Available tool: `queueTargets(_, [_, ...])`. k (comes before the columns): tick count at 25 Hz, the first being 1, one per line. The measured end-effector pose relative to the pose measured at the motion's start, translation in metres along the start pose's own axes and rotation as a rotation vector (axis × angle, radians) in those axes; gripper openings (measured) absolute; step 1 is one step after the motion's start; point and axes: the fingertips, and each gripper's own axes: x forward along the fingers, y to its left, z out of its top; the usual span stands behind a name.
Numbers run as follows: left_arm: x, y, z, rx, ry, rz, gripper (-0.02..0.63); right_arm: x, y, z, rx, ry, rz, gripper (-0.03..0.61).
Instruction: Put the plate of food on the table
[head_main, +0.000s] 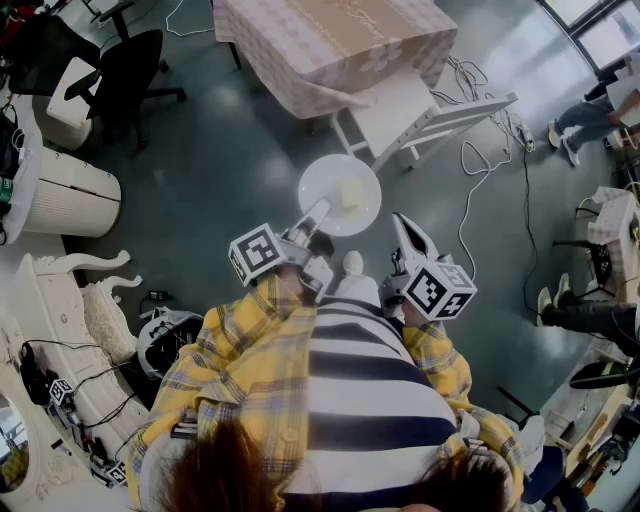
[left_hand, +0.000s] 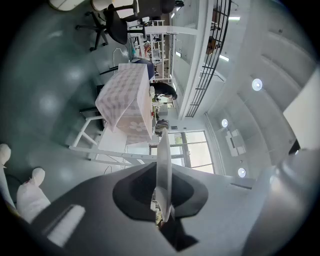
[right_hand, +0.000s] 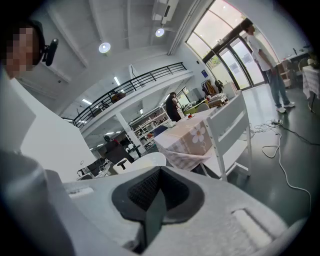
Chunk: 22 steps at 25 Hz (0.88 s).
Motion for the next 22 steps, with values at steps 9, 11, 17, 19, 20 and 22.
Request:
queueTargets(9, [0.002,0.001,0.003,-0.011,-0.018,-0.003,0.005,0.005,-0.001,0.0,-0.01,0.007,0.008,-0.005])
queueTargets(11, [0.001,0.003,0.002,-0.007,-0.019,0.006,0.005,0.005,0.0,0.0,-0.011,0.007,0.013,-0.005])
queueTargets(17, [0.004,0.006,0.003,-0.002,-0.018,0.018,0.005,0.009,-0.002,-0.002,0.014,0.012,0.019,-0.005])
queueTargets(19, [0.006,0.007,0.005,-0.004,-0.02,0.019,0.005,0.01,-0.003,0.001,0.016,0.009,0.024,-0.005])
queueTargets(20, [0.007,0.007,0.006,-0.004,-0.022,0.018,0.005,0.011,-0.004,0.003,0.01,0.008,0.026,-0.005])
queueTargets(22, [0.011,0.006,0.008,0.001,-0.029,0.016,0.005,0.015,-0.006,0.009,-0.007,0.007,0.031,-0.005])
